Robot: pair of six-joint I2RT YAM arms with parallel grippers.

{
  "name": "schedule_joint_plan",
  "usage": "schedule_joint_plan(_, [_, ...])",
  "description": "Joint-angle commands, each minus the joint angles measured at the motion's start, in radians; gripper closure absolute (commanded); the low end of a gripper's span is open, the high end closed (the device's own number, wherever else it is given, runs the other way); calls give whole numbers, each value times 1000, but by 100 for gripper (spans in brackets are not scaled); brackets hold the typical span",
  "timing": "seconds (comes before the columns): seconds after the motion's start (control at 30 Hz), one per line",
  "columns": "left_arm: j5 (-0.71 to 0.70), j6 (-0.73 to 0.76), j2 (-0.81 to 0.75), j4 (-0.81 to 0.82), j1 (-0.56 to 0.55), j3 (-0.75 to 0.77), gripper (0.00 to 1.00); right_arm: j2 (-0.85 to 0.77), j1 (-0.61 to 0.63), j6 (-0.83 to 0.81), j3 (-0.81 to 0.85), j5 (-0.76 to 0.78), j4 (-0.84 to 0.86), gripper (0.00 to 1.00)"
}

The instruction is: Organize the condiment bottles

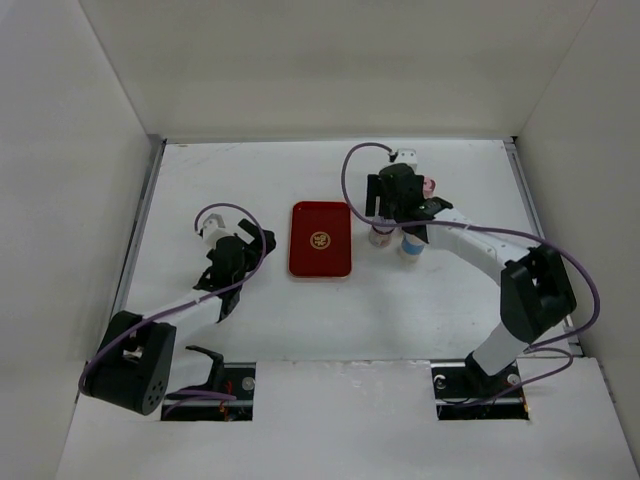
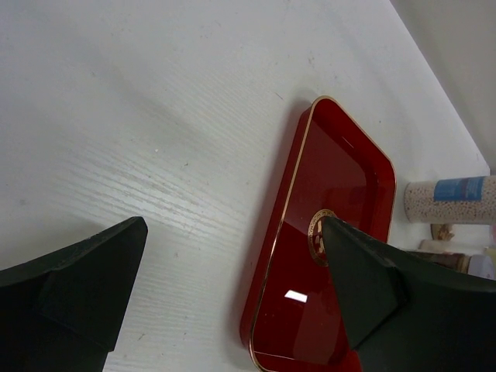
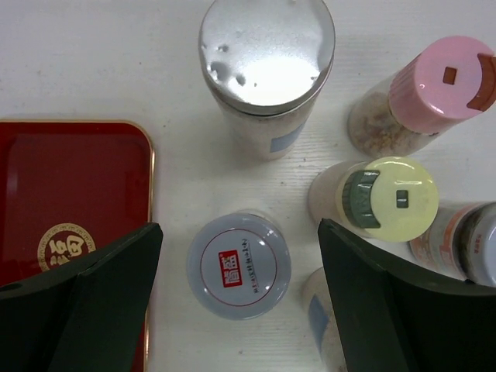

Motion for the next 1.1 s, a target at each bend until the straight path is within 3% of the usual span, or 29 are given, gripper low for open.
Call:
schedule_joint_plan(0.0, [31, -9, 5, 48, 10, 4, 0, 40, -22, -28, 66, -39, -75, 12])
schedule_joint_plan(0.17, [39, -14, 17, 58, 21, 2, 0, 66, -16, -71, 126, -42, -142, 14])
schedule_joint_plan(0.37, [51, -20, 25, 62, 29, 1, 0, -50, 30, -102, 129, 69, -150, 11])
schedule_joint_plan(0.7, [71, -34, 40, 85, 20, -1, 0, -391, 43, -4, -205, 286, -50, 4])
schedule_joint_plan(0.87, [90, -46, 45, 96, 21, -2, 0, -420, 24, 39, -286, 199, -52, 1])
schedule_joint_plan(1.07, [81, -45, 34, 99, 18, -8, 0, -386, 10, 26, -310, 138, 63, 0])
